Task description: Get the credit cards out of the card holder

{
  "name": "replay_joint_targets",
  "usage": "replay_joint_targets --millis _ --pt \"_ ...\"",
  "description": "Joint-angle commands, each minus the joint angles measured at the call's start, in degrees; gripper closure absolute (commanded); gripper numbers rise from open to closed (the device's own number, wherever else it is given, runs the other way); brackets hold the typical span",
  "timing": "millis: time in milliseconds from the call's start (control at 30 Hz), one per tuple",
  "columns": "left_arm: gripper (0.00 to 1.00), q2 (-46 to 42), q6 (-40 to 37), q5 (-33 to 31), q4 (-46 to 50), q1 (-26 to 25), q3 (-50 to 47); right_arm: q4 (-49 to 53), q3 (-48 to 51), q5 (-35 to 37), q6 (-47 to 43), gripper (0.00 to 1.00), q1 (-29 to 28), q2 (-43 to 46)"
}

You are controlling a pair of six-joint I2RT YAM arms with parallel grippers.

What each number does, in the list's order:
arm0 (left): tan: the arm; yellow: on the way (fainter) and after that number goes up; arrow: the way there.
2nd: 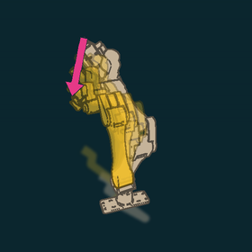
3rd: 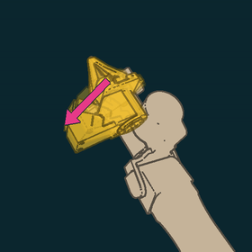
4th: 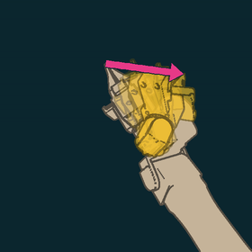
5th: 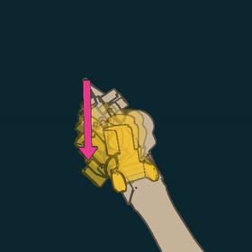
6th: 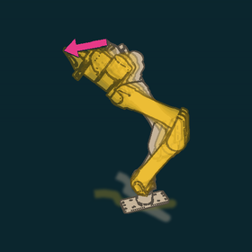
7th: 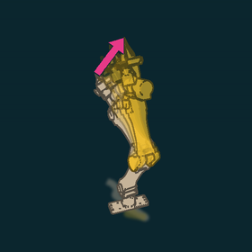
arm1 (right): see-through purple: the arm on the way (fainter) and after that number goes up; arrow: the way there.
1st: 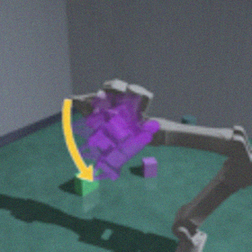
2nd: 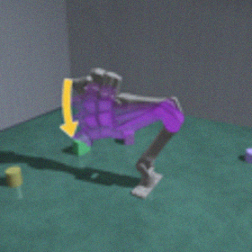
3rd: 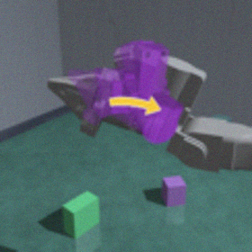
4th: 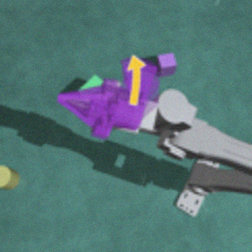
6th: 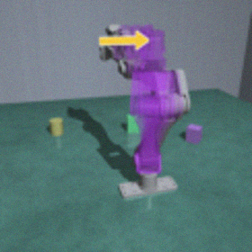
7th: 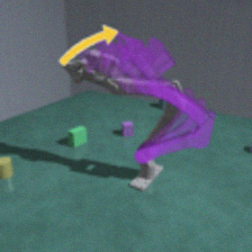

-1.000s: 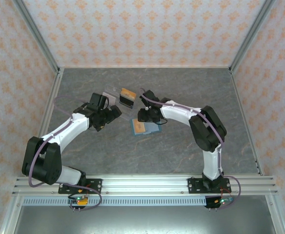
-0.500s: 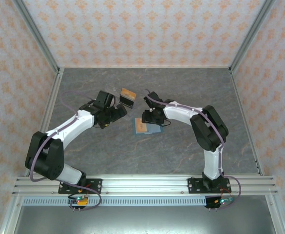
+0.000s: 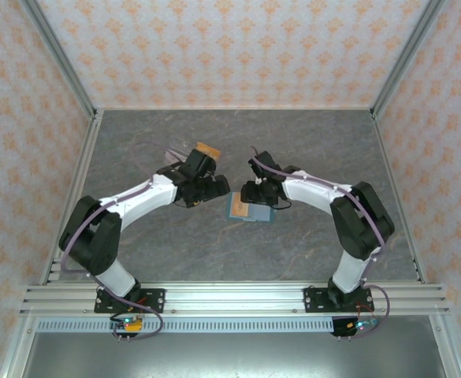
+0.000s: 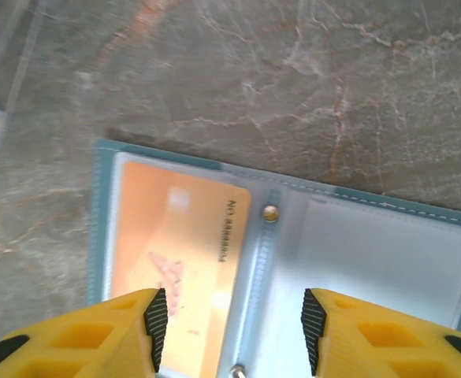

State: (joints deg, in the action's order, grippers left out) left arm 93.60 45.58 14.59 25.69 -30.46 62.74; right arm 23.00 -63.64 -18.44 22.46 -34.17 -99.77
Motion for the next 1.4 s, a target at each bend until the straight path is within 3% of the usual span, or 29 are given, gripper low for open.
replay_joint_targets --millis 0,267,500,1000,1367 --pt "0.15 3.3 -1.7 0.0 -0.8 -2.2 3.1 -3.5 2.0 -2.3 2.8 0.51 1.1 2.0" --pt "0.46 9.3 -3.0 -0.2 -0.7 -4.3 7.1 -7.0 3.9 -5.7 8.1 0.65 2.5 0.1" --pt "0.63 13.9 -3.5 2.4 -1.1 -4.4 9.9 -8.6 3.5 -7.4 10.4 0.76 3.1 -2.2" --pt "0.79 19.2 -1.4 5.1 -2.1 -4.4 10.9 -8.8 3.7 -8.3 10.0 0.8 3.8 -4.7" --pt "0.86 19.8 1.1 4.6 -2.3 -4.3 9.1 -8.9 3.8 -8.4 9.5 0.83 3.8 -5.4"
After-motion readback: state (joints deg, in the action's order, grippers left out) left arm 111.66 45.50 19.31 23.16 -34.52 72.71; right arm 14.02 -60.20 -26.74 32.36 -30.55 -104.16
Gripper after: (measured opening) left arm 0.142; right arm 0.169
